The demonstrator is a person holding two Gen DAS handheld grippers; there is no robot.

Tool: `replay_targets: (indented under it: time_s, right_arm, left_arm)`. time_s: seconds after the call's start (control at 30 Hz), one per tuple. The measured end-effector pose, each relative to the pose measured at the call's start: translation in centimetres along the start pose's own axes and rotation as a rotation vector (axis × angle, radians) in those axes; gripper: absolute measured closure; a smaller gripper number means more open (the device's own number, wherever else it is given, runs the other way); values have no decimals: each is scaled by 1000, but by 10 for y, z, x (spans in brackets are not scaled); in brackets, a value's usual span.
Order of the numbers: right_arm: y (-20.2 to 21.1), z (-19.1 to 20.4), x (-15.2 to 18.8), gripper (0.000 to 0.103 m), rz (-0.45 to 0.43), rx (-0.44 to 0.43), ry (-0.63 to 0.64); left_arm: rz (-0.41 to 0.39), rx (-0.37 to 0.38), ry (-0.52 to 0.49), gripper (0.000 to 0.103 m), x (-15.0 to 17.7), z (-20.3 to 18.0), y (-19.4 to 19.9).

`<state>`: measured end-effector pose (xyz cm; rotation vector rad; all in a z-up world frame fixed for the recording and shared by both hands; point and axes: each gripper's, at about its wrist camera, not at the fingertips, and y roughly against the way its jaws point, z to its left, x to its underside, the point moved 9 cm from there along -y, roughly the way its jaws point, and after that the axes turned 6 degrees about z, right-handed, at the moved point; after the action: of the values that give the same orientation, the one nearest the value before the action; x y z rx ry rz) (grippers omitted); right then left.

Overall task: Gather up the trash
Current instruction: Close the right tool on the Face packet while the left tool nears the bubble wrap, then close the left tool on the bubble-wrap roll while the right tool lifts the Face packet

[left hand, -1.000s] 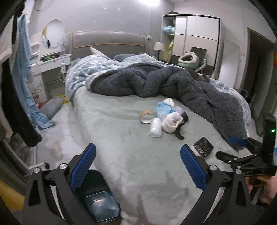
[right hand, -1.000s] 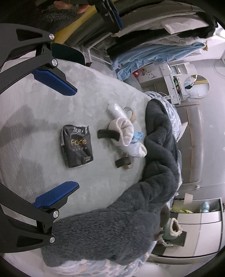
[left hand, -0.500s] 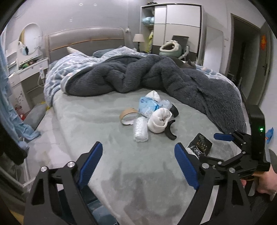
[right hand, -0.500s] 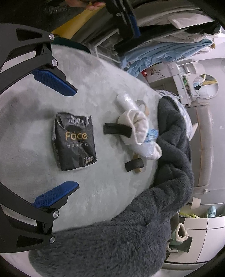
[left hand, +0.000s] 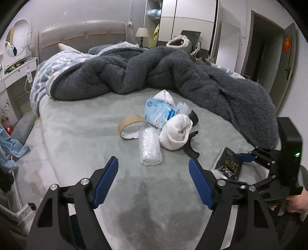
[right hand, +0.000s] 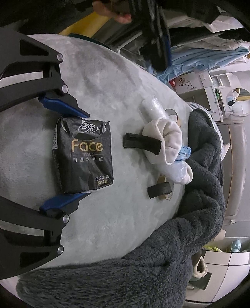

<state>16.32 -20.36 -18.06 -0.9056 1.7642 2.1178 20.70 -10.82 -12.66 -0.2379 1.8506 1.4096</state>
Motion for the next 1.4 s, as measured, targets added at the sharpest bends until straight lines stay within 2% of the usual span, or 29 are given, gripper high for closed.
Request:
replay_targets:
  time_s: [0.33, 0.7, 0.77, 0.9, 1.1, 1.4]
  right_arm:
    - [9, -7, -15, 32, -42, -75, -26]
    - [12, -22, -34, 32, -88, -105, -30]
    - [11, -24, -35, 32, -90, -110, -39]
    - [11, -23, -40, 32, -96, -114, -41]
    - [16, -10, -49, 32, -113, -119, -22]
    - [28, 15, -68, 32, -148, -144, 1]
  left_arm:
    - [34, 7, -11, 33, -6, 7, -36]
    - [52, -2, -29, 39, -13, 6, -58]
    - [67, -7, -30, 44, -12, 6, -63]
    - [99, -18, -46, 64, -10, 3, -72]
    - [68, -27, -34, 66, -16, 4, -60]
    - [-30, -60, 74, 66, -24, 19, -8]
